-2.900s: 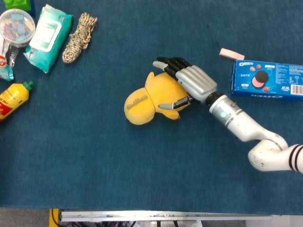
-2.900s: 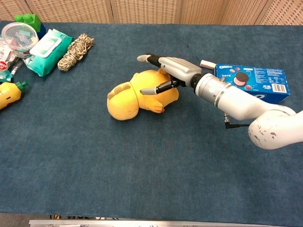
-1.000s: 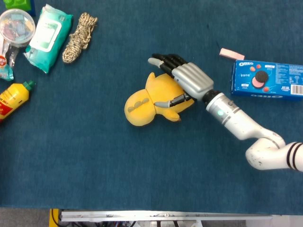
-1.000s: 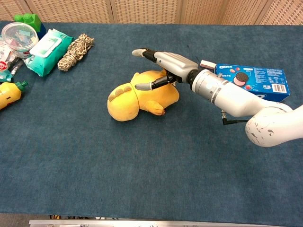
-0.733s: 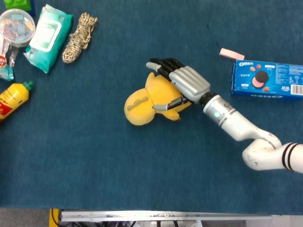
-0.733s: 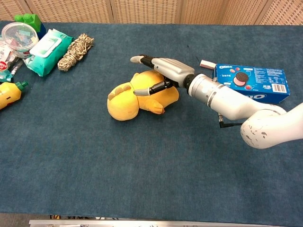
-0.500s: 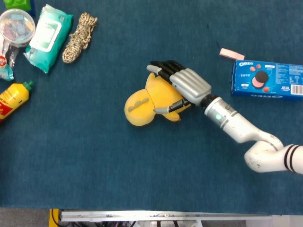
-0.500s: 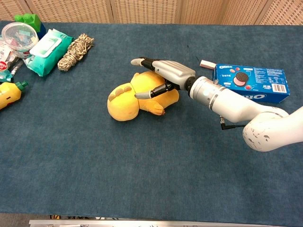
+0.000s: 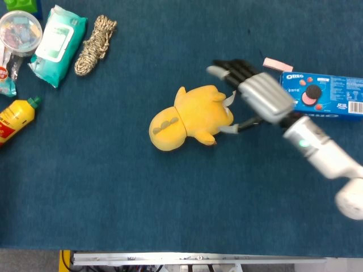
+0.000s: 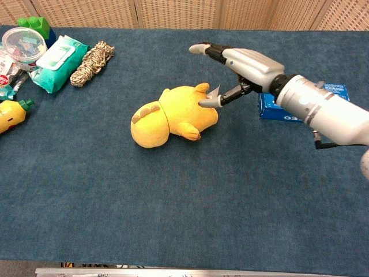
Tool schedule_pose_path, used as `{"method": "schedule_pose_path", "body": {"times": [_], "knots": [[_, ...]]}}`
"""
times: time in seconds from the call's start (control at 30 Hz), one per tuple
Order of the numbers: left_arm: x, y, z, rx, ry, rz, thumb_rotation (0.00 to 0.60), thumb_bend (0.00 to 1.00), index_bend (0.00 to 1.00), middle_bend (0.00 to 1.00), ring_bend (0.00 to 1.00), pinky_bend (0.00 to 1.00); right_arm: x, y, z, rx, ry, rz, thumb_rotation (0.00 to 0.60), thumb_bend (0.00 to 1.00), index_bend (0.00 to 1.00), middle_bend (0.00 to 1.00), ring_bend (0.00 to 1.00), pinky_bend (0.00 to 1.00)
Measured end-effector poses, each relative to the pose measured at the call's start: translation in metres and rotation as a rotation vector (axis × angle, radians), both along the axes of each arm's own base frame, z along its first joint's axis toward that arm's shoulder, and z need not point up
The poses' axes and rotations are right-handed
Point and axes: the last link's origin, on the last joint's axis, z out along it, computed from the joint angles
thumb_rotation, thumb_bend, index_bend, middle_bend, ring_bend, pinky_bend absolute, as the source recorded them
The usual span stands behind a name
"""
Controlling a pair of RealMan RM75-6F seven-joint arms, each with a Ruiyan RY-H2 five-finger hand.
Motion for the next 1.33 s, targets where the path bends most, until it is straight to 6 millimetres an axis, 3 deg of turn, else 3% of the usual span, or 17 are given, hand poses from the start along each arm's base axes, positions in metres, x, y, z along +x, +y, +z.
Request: {"method": "schedule_pose_path", "body": {"times": [0.1,0.2,0.33,0.77,1.03,1.33], "knots": [[0.001,0.002,0.0,0.005,0.001,-0.008,0.6,0.21,0.04,0.09,0.1,0.08,-0.019,0.003,0.029,-0.064,0.056,-0.041,0.524,0.0,0.0,0.0,0.0,0.0],[0.002,0.005,-0.002,0.006,0.003,-0.025,0.6,0.21,0.04,0.09,0.1,0.08,-0.039,0.009,0.055,-0.142,0.131,-0.077,0.554,0.0,0.0,0.0,0.0,0.0],[0.006,0.009,-0.004,0.009,0.01,-0.057,0.6,0.21,0.04,0.09,0.1,0.08,-0.07,0.027,0.087,-0.235,0.221,-0.14,0.559,0.0,0.0,0.0,0.0,0.0],[0.012,0.016,-0.008,0.028,0.018,-0.113,0.6,0.21,0.05,0.09,0.1,0.08,-0.139,0.088,0.153,-0.453,0.318,-0.296,0.56,0.0,0.0,0.0,0.0,0.0],[0.019,0.02,-0.012,0.022,0.009,-0.143,0.6,0.21,0.05,0.09,0.1,0.08,-0.162,0.118,0.18,-0.528,0.318,-0.354,0.561,0.0,0.0,0.0,0.0,0.0],[0.021,0.023,-0.016,0.013,0.013,-0.139,0.6,0.21,0.05,0.09,0.1,0.08,-0.166,0.125,0.184,-0.537,0.296,-0.368,0.559,0.0,0.0,0.0,0.0,0.0]]}}
